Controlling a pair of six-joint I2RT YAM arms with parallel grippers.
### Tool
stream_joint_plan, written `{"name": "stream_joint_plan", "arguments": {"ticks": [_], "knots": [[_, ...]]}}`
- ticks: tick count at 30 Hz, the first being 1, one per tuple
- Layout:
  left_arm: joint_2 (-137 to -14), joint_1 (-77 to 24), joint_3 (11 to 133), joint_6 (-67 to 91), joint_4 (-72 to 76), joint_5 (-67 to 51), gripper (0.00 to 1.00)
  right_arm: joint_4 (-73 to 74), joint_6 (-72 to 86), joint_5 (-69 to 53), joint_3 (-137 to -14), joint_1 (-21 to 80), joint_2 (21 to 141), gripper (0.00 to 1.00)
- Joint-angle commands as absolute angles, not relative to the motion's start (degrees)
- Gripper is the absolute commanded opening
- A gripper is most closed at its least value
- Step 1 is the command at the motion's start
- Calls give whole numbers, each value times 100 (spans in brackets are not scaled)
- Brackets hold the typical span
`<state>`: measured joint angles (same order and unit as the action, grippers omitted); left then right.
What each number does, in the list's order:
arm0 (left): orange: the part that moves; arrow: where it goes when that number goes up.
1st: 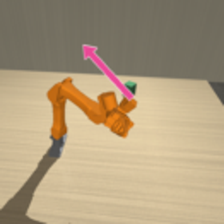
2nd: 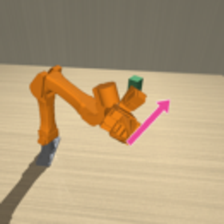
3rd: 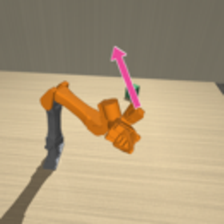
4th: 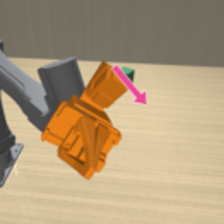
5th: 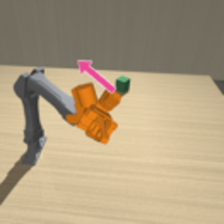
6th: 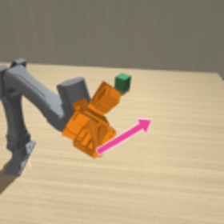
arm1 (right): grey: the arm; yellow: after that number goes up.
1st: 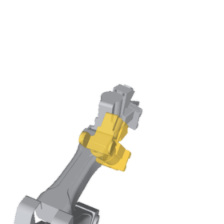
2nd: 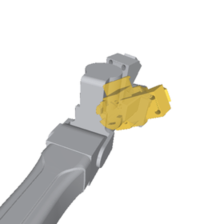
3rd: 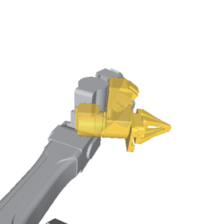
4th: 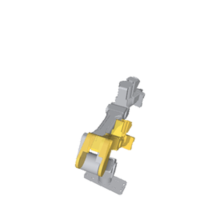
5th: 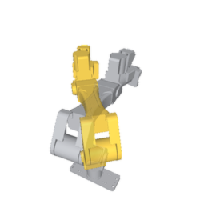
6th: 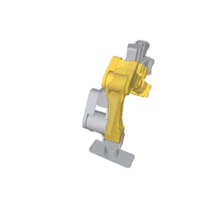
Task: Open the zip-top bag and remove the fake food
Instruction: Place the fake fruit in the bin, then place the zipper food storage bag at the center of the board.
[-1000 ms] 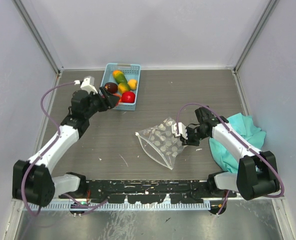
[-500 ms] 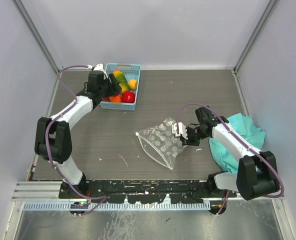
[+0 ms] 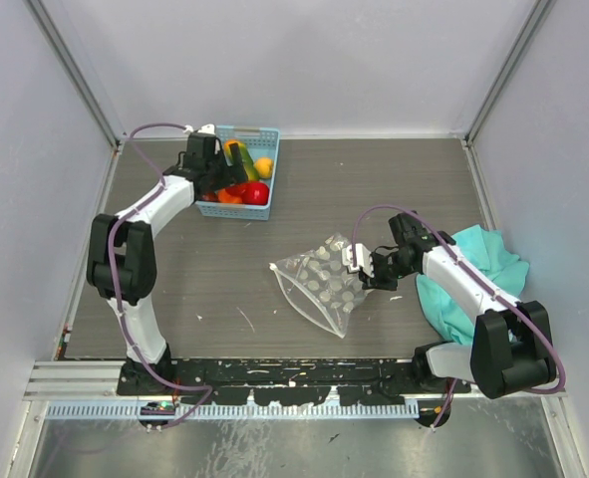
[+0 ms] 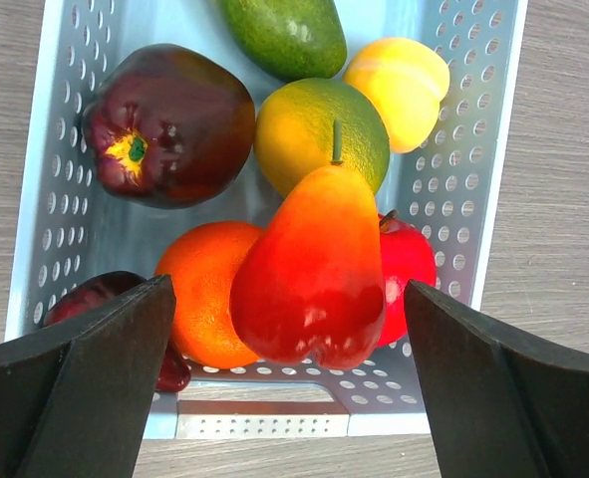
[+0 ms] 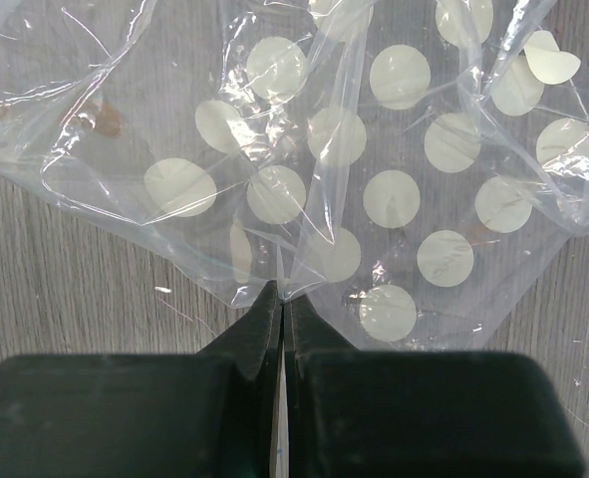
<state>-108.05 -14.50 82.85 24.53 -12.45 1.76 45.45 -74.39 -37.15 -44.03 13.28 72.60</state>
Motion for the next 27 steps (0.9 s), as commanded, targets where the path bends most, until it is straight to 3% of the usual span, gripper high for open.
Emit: {"name": "stream_joint_plan", "arguments": {"ticks": [1, 11, 18, 27], "knots": [[-10515, -1430, 8625, 2355, -1306, 287, 98, 4524, -7427, -3884, -4438, 1279, 7093, 6], [-8697, -1433, 7363, 1990, -578, 358, 98, 4600, -7436, -4067, -4490, 1130, 7049, 7], [-7219, -1182, 5792, 3047, 792, -1445, 98, 4757, -7423, -4460, -4589, 831, 6927, 7], [-5551, -1142, 4641, 3898, 494, -2579, 98, 4337, -6598, -4884, -4662, 346, 6518, 7]]}}
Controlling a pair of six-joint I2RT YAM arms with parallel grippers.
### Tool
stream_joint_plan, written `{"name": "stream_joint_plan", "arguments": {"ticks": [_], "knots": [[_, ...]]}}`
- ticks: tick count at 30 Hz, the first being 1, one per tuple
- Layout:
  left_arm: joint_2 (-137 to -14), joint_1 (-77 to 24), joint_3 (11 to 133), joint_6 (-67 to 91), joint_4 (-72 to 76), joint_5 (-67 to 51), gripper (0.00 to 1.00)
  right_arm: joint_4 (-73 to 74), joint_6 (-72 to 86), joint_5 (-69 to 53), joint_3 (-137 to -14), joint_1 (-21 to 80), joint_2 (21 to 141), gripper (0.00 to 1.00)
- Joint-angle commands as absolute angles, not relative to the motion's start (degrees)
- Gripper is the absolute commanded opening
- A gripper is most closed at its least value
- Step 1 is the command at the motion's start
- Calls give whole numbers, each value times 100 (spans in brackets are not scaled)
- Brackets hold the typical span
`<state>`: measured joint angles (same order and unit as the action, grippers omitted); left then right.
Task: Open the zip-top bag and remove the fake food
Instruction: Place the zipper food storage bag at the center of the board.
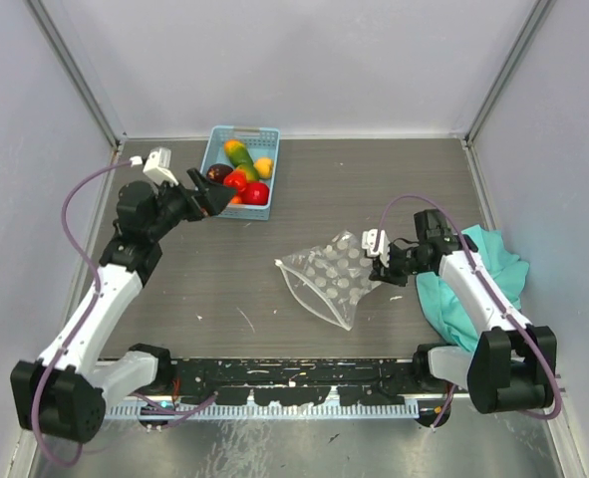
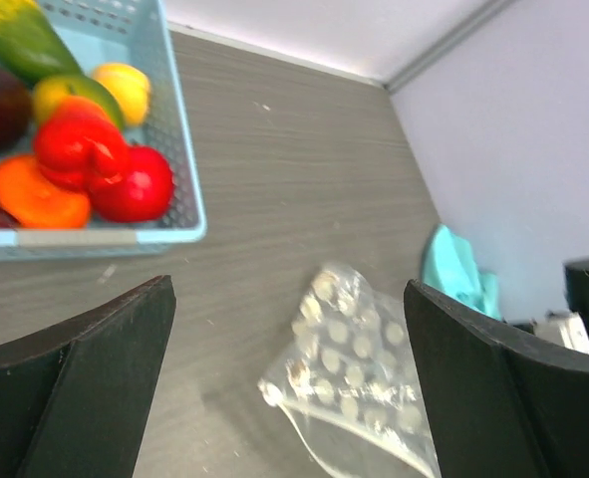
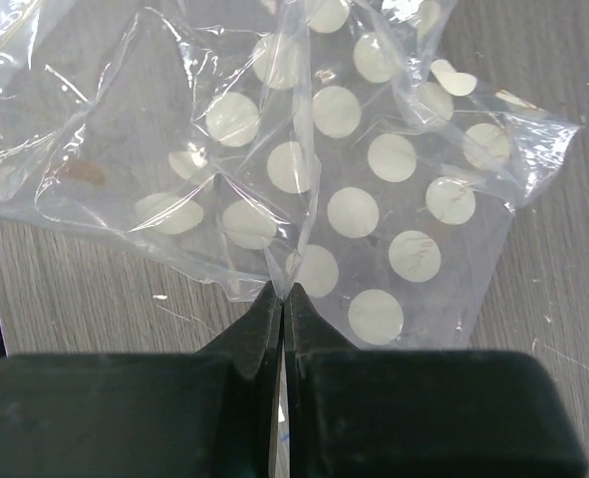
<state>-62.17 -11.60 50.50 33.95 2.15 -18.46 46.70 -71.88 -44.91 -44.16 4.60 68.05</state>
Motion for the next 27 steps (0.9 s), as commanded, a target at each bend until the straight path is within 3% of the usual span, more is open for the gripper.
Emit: {"name": "stream_joint_plan", "arguments": {"ticks": [1, 8, 17, 20, 23, 27], "knots": [[-5369, -1142, 4480, 3959, 428, -2640, 98, 4214, -6424, -4860, -4666, 335, 6479, 7], [-4027, -1141, 3726, 3979, -586, -2693, 98, 3267, -4976, -4471, -4825, 334, 6426, 7], [-2928, -1136, 3773, 3560, -2091, -2457, 98, 2492, -4014, -3922, -5041, 334, 6619, 11], [-2762, -1141, 3788, 3544, -2339, -2443, 98, 2283, -3788, -3708, -5055, 334, 6776, 23], [-2593, -1143, 3788, 3596, -2479, -2467, 98, 2172, -3652, -3593, -5101, 333, 6832, 48], [-2392, -1142, 3799, 3822, -2453, -2584, 98, 2228, -3645, -3517, -5339, 334, 6665, 67]]}}
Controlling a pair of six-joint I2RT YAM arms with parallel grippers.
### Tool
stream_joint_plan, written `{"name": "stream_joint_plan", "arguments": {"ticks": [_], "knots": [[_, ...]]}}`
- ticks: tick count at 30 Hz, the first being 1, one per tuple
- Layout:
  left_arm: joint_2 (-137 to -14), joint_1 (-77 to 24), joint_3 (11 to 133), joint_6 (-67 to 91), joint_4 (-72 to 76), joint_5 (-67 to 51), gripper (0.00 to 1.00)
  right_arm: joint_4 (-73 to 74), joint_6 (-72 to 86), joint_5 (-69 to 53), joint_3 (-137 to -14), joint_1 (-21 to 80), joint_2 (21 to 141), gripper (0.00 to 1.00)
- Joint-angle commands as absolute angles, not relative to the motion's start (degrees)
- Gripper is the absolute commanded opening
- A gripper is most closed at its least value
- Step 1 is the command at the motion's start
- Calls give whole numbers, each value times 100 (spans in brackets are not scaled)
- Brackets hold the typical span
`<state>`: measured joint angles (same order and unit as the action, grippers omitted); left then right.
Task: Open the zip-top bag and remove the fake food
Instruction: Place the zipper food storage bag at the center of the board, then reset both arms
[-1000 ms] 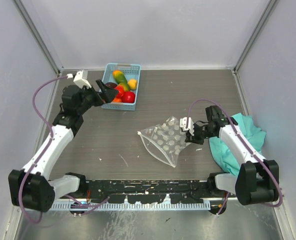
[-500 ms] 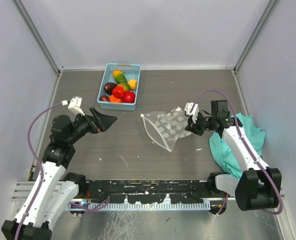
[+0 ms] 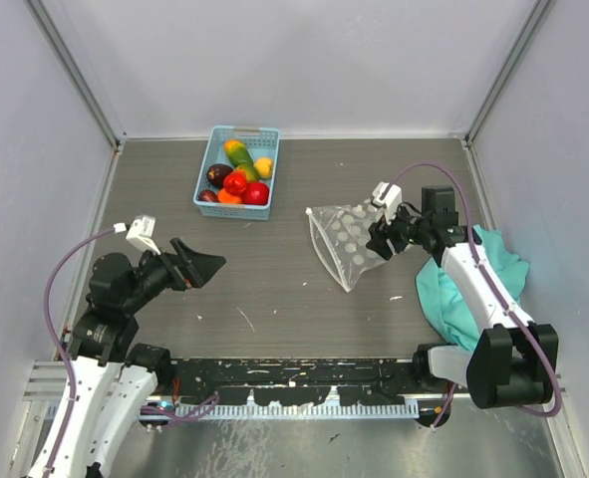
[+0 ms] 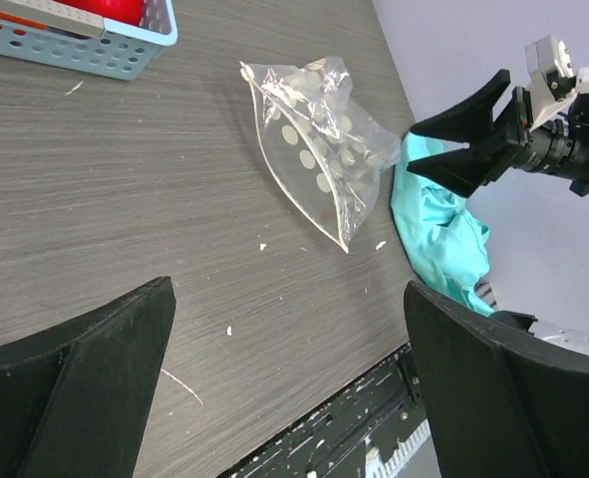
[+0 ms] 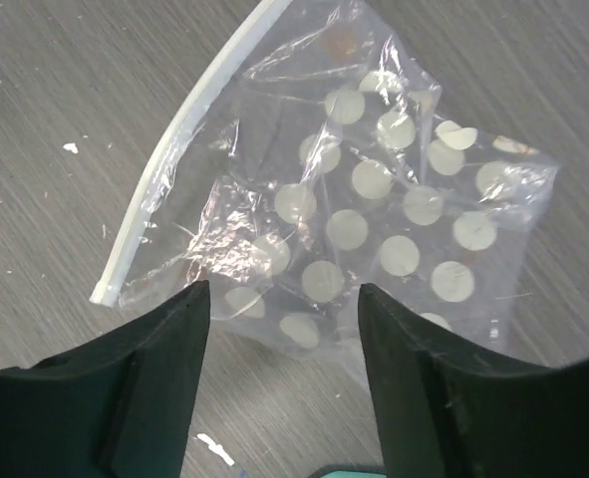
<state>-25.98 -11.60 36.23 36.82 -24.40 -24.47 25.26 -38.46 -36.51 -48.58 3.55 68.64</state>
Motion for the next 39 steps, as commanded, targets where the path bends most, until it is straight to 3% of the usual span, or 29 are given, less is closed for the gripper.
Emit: {"name": "stream_joint_plan", "arguments": {"ticks": [1, 7, 8, 15, 23, 30, 39], "knots": [[-2364, -1138, 3836, 3853, -2457, -2603, 98, 2260, -3661, -3469, -5435, 330, 6593, 71], [-2373, -1143, 4471, 3773, -2740, -2549, 98, 2781, -3700, -3176, -6523, 317, 6376, 99], [-2404, -1143, 4612, 3736, -2789, -2517, 98, 2895, -3636, -3103, -6806, 311, 6434, 100], [-3048, -1142, 6234, 3254, -3387, -2266, 98, 3092, -1755, -1882, -8823, 308, 6767, 100], [-3914, -1137, 8336, 2814, -3925, -2056, 98, 3865, -1323, -2569, -10825, 308, 7307, 100], [-4509, -1138, 10151, 2406, -4617, -1810, 98, 3846, -410, -1920, -11812, 308, 7544, 100], [-4699, -1144, 10850, 2331, -4675, -1736, 98, 4243, -307, -1600, -12738, 308, 7741, 100]]}}
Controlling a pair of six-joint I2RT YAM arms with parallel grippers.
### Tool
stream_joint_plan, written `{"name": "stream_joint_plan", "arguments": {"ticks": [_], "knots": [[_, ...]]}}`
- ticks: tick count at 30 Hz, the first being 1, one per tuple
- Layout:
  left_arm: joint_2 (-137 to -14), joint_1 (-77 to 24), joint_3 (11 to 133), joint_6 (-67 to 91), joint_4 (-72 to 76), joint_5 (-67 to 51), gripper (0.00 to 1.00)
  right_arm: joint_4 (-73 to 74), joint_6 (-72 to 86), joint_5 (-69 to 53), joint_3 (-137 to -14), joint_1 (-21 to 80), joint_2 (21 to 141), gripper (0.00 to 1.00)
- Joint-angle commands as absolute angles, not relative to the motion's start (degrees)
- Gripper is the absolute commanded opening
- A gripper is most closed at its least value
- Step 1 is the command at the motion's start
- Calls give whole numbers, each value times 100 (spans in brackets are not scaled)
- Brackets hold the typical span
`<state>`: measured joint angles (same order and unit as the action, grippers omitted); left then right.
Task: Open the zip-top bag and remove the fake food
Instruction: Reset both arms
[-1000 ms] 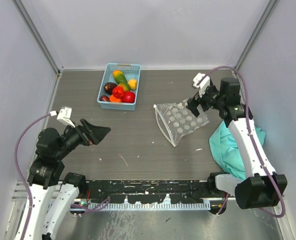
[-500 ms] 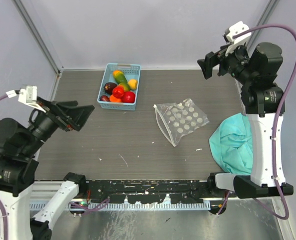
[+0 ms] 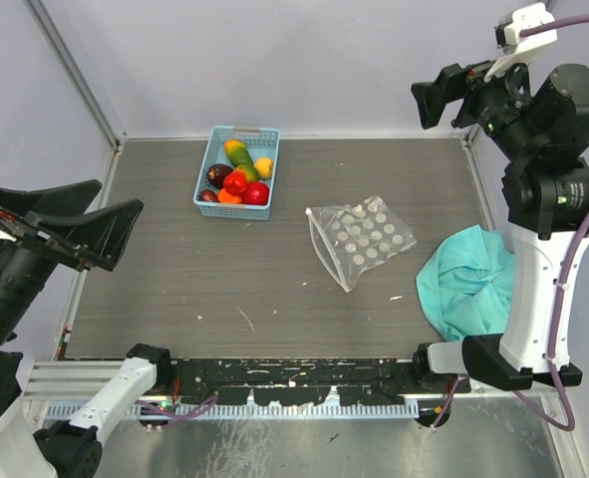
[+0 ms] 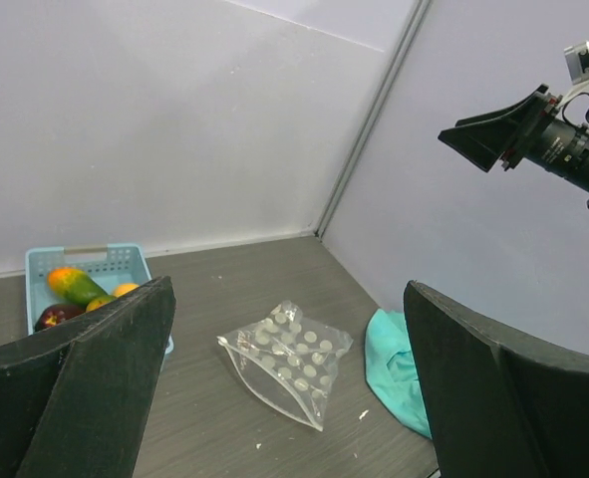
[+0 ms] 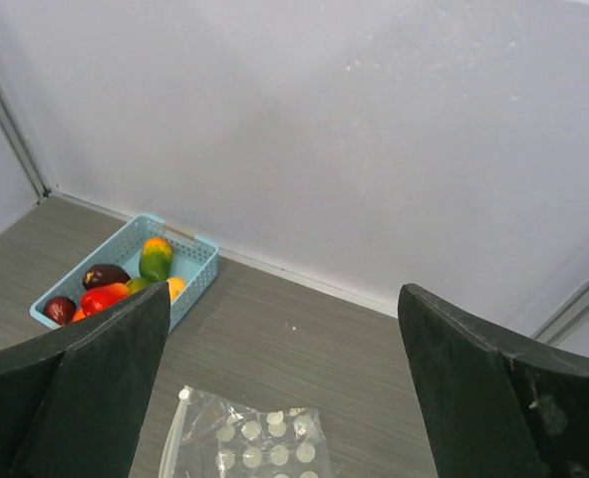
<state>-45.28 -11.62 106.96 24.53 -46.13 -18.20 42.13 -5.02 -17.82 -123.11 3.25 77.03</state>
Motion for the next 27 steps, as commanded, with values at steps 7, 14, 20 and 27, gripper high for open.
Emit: {"name": "stream_joint_plan", "arguments": {"ticks": [7, 14, 20, 27], "knots": [[-4778, -1150, 10847, 2360, -4582, -1758, 98, 4491, -529, -1629, -13084, 302, 7781, 100], [-4734, -1149, 10564, 2324, -4477, -1765, 98, 4598, -585, -1860, -12995, 308, 7752, 100], [-4668, -1151, 10262, 2162, -4491, -1678, 98, 4614, -703, -1976, -12850, 308, 7745, 100], [-4617, -1151, 9942, 2027, -4438, -1654, 98, 4650, -806, -2210, -12614, 308, 7699, 100]]}}
